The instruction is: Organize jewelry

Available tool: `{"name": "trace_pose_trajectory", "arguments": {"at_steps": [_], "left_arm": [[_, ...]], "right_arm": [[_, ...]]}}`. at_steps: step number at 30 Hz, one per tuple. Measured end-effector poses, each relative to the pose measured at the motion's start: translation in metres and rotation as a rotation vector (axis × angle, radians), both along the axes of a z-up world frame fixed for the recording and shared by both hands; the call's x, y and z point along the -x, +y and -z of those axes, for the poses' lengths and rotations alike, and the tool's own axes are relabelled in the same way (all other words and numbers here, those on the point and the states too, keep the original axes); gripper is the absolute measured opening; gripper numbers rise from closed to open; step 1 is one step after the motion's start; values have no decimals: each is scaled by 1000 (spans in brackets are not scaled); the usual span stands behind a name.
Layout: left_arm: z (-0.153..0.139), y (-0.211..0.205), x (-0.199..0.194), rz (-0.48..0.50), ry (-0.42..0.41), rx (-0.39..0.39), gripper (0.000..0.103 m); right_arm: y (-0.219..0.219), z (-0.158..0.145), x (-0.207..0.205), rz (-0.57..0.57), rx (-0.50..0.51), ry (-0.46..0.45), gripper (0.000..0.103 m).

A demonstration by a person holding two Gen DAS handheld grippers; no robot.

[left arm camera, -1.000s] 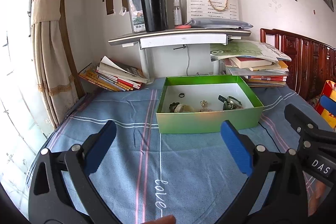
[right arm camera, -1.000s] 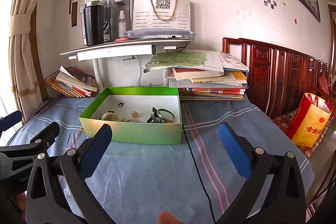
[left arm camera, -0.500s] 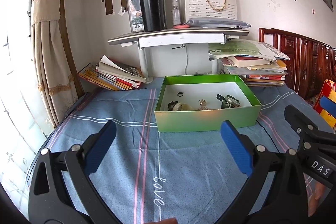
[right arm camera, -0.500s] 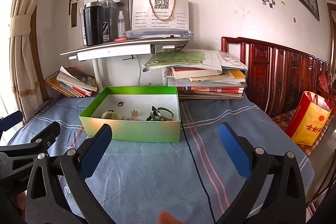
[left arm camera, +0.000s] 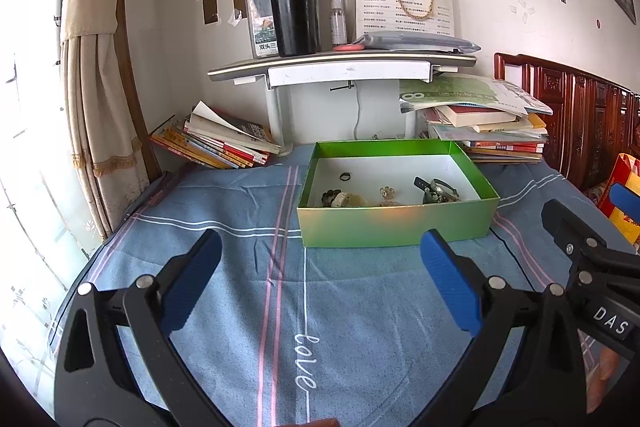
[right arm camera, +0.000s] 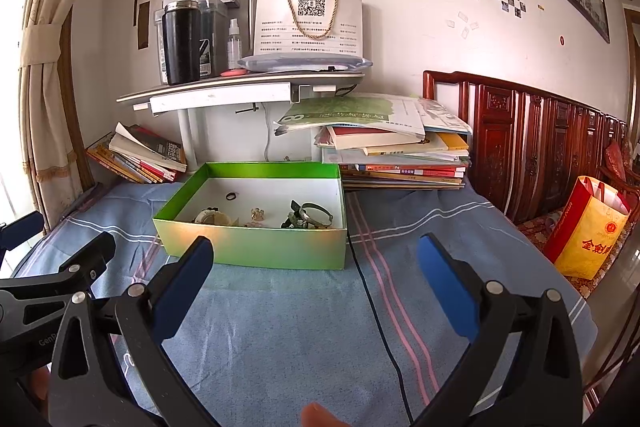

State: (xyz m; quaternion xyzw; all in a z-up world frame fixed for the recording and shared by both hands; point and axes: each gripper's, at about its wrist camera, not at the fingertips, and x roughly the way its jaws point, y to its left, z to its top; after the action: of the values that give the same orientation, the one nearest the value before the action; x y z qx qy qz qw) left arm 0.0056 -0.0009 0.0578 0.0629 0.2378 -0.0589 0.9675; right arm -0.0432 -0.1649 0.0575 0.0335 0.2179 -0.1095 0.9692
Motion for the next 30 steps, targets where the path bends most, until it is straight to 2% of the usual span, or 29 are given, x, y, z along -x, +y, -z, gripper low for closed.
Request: {"name": "trace_pose_trajectory", "arguments": {"at_steps": [18, 30], "left_arm": [[3, -3, 0, 8, 2, -17, 99], [5, -1, -2, 21, 28, 6, 99]], "right_arm": [[1, 2, -1, 11, -6, 6, 100], [1, 2, -1, 13, -6, 7, 100]]}}
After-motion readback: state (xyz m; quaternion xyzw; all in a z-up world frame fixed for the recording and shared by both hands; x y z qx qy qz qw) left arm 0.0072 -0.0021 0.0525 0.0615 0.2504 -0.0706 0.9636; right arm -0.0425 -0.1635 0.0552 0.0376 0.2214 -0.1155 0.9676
